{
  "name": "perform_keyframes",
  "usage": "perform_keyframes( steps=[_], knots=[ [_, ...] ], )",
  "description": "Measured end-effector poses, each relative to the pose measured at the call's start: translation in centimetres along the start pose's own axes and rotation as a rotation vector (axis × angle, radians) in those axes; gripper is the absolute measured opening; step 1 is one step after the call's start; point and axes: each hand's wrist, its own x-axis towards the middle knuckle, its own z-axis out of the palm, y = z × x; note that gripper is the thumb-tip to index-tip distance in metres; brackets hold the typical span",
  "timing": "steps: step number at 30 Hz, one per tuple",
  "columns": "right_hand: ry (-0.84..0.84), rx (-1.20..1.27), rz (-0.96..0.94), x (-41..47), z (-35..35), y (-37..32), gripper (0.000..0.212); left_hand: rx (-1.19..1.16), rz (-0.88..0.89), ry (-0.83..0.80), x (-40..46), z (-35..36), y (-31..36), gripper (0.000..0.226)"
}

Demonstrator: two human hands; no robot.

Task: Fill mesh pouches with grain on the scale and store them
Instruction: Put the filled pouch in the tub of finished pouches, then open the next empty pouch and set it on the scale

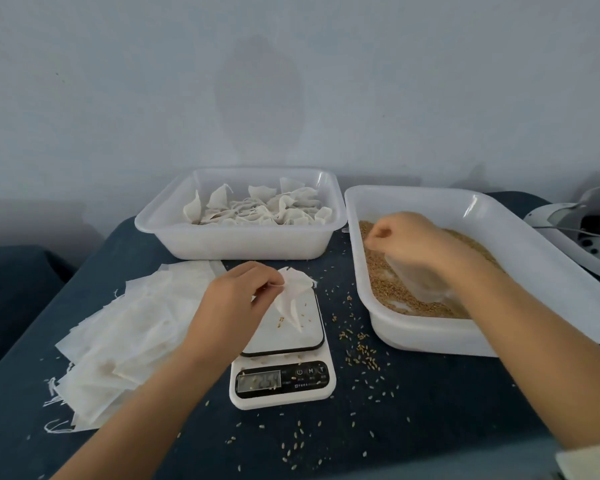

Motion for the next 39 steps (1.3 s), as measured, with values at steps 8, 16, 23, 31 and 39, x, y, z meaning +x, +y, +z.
perform_keyframes(
  steps=[8,16,23,31,39],
  knots=[
    [-0.556,-0.788,0.395,1.5,0.3,6.3,0.057,-0.051,0.024,0.0,0.4,2.8,1.0,0.007],
    [-0.326,-0.523,0.356,1.7,0.1,6.3,0.017,-0.067,0.002,-0.018,0.2,3.2,0.8,0.008],
    [-0.337,-0.402,0.356,2.9,-2.1,5.4,0.034,-0.059,-0.006,-0.002,0.5,3.0,0.0,0.008],
    [-0.582,-0.296,0.422,3.9,-3.6,4.2,0.054,-0.086,0.005,0.001,0.8,3.5,-1.0,0.011],
    [-0.411,-0.385,0.359,6.8,-0.8,4.1,0.017,-0.092,-0.011,0.02,1.4,3.2,-1.8,0.012]
  ],
)
